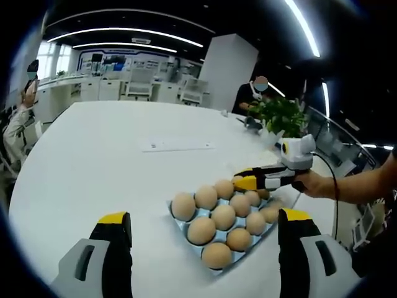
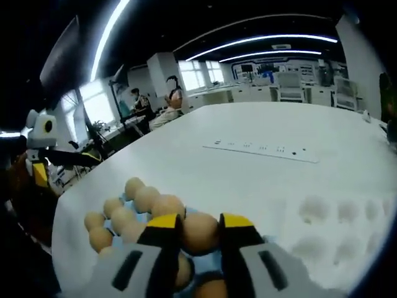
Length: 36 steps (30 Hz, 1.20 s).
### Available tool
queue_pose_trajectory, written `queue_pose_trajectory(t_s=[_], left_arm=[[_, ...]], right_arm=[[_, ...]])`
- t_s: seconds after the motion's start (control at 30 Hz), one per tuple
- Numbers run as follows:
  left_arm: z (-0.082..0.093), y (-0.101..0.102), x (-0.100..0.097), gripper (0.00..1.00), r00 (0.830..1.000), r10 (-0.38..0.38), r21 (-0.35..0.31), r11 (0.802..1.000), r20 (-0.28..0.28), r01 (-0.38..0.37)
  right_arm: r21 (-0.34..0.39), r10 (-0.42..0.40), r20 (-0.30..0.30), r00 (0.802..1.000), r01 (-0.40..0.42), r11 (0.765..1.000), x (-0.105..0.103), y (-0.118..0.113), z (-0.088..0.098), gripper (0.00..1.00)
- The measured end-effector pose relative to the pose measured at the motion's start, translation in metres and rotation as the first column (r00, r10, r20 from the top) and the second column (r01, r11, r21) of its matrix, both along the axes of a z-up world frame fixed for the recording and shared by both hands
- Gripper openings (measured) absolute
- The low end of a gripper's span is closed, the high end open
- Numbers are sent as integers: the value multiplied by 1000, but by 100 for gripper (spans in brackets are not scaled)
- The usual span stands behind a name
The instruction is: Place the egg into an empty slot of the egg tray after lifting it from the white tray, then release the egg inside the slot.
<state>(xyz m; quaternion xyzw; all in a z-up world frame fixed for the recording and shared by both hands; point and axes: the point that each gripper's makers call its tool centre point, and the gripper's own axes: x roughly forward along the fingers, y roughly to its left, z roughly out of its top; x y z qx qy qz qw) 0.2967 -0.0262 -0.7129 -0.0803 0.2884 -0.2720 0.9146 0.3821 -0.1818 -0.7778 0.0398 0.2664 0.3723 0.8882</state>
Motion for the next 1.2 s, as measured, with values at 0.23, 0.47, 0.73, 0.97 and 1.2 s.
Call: queue_pose_trajectory(t_s=[0.23,0.47,0.73,0.97,1.2], left_arm=[[-1,0,0,99,1000,2,2,1000,-2,-2],[1,0,-1,99,1000,2,2,1000,3,-2],[1,-2,-2,97,1000,-4,0,1000,-2,4],[-1,-4,-2,96,1000,-12,2,1000,-5,12],[-1,-5,-2,96,1000,-14,4,1000,-7,14]], right_arm=[[0,-1,7,1000,1,1000,-1,0,1,24],[2,-4,18,1000,4,1000,-4,-2,2,26],[30,-89,68,994,87,996,-5,-32,20,27],[11,-294,103,950,294,956,9,-112,25,28],[-70,-498,197,845,519,852,20,-205,30,35]])
